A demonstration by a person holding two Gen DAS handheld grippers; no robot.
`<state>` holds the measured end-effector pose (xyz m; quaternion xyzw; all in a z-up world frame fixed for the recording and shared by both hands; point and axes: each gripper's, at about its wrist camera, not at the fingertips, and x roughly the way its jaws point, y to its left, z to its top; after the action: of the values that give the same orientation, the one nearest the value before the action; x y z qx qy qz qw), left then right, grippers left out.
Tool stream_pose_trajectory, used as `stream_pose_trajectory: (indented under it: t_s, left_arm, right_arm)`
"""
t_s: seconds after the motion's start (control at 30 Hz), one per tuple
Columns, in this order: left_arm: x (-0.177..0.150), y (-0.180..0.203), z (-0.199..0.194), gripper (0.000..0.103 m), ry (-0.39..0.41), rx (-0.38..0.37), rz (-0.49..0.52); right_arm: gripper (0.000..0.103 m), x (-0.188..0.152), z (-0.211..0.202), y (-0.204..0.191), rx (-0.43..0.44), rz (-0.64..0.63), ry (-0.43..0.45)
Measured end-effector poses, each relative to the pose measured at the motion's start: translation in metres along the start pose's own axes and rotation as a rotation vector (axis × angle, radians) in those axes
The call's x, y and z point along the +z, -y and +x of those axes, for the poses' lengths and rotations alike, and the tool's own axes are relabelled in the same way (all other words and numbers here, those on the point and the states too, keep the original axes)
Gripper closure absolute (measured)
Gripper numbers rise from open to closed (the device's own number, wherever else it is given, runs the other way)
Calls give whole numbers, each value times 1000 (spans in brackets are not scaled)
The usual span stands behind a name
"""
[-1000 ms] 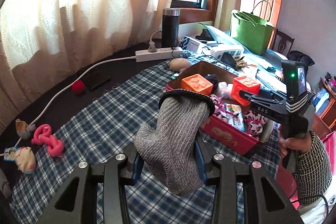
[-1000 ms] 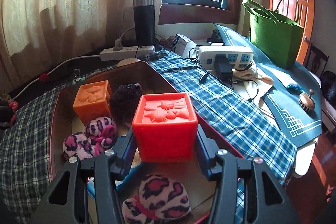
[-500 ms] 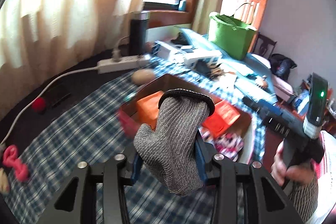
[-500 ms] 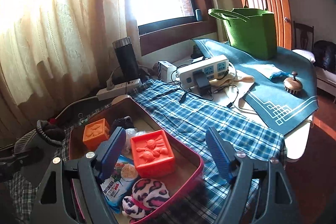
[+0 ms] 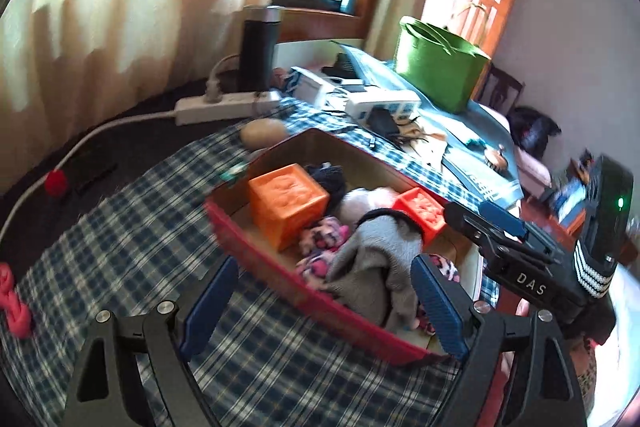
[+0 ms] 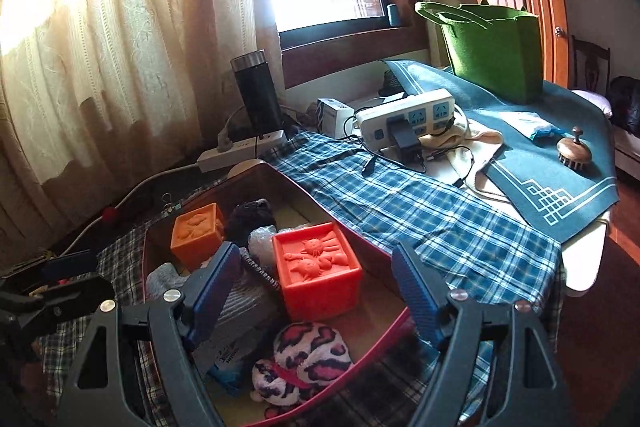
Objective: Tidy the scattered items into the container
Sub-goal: 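Carry the red block and grey sock into the tray and open both tools, then withdraw both tools from the tray toward the pink rope toy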
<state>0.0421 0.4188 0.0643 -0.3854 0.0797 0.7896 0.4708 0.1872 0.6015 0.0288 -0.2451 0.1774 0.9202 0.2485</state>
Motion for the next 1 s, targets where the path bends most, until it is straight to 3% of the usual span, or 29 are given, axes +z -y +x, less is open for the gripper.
stream_pose_trajectory:
  t_s: [0.33, 0.7, 0.87, 1.0]
  left_arm:
    - [-21, -55, -37, 13, 7, 122, -106]
    - [-55, -120, -83, 13, 6, 269, -226]
    - [-77, -167, -109, 13, 15, 375, -329]
    - [-94, -203, -127, 13, 31, 414, -426]
  right_arm:
    - [22, -4, -10, -42, 69, -64, 2]
    - [22, -11, -8, -125, 194, -158, -38]
    - [22, -21, 0, -164, 256, -203, -97]
    - [22, -31, 3, -191, 290, -240, -127]
